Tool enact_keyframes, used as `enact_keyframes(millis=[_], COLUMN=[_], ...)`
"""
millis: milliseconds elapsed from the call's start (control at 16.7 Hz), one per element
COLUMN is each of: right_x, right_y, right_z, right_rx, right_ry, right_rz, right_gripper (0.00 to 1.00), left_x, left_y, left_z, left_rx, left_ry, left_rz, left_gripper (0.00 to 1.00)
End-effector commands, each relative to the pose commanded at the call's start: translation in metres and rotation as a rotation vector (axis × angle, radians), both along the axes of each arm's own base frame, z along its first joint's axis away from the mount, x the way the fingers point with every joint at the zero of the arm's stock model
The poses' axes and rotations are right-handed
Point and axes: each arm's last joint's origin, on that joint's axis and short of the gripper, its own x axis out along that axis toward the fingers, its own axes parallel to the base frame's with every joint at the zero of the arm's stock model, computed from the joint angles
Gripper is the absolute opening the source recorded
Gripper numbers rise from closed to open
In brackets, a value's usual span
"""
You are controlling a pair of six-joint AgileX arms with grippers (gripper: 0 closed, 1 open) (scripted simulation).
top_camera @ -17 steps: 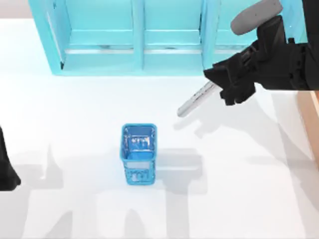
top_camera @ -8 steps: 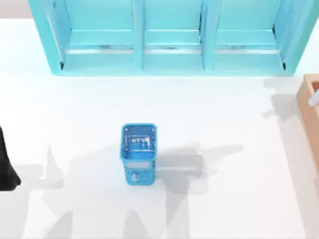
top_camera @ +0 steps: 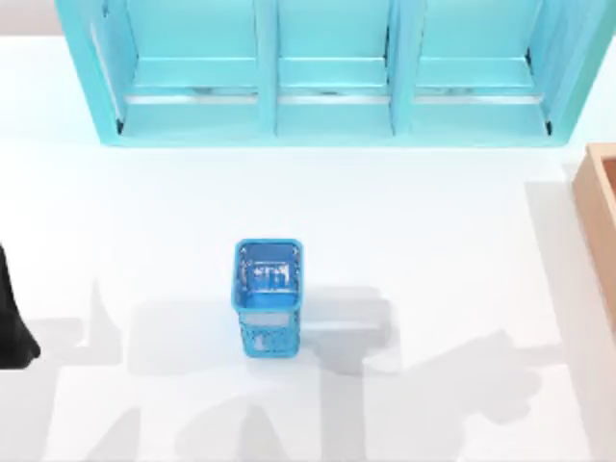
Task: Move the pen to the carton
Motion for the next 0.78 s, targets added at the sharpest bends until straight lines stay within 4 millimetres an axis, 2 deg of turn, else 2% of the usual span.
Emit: enact_keyframes(millis=[300, 660, 780], right_x=[0.003, 0.015, 0.016], right_y=[0.001, 0.002, 0.002], right_z=[-0.006, -0.054, -0.063], right_rx=[0.005, -0.002, 0.0], right_ry=[0.008, -0.009, 0.0], right_rz=[-0.002, 0.004, 0.0], right_gripper=[0.0, 0.0, 0.0], left_x=[0.0, 0.0, 0.0], left_y=[0.0, 0.0, 0.0], left_z=[0.0, 0.0, 0.0], left_rx=[0.0, 0.0, 0.0], left_ry=[0.0, 0.0, 0.0], left_rz=[0.0, 0.0, 0.0], left_gripper=[1.0, 1.0, 1.0])
